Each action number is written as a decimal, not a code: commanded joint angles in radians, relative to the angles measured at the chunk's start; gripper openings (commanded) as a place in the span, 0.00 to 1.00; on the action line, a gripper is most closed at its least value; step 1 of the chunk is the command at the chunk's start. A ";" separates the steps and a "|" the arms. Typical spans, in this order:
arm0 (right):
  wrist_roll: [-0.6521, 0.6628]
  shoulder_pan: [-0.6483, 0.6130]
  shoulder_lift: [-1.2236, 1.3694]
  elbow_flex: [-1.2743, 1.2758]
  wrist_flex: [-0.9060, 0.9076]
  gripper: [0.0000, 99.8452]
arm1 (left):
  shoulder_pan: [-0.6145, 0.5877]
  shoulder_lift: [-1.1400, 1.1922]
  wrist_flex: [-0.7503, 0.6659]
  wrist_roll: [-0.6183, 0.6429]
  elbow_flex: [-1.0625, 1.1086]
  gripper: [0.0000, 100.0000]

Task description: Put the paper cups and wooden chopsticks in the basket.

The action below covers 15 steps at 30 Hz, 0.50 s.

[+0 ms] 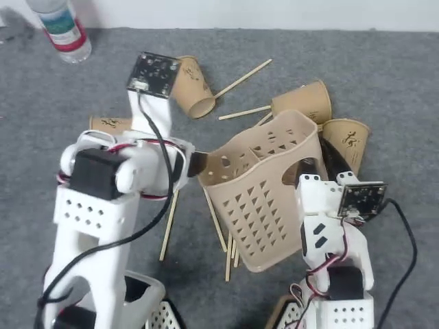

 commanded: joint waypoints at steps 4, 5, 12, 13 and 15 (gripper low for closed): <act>-0.018 0.005 -0.016 -0.002 -0.051 0.01 | 0.121 0.031 0.026 -0.031 -0.067 0.25; -0.017 0.005 -0.016 0.009 -0.068 0.01 | 0.132 0.044 0.026 -0.037 -0.067 0.25; -0.014 0.005 -0.016 0.026 -0.096 0.01 | 0.184 0.212 0.025 -0.083 -0.070 0.24; -0.014 0.007 -0.016 0.026 -0.096 0.01 | 0.184 0.235 0.025 -0.091 -0.073 0.24; -0.014 0.008 -0.016 0.026 -0.099 0.01 | 0.181 0.275 0.023 -0.095 -0.073 0.24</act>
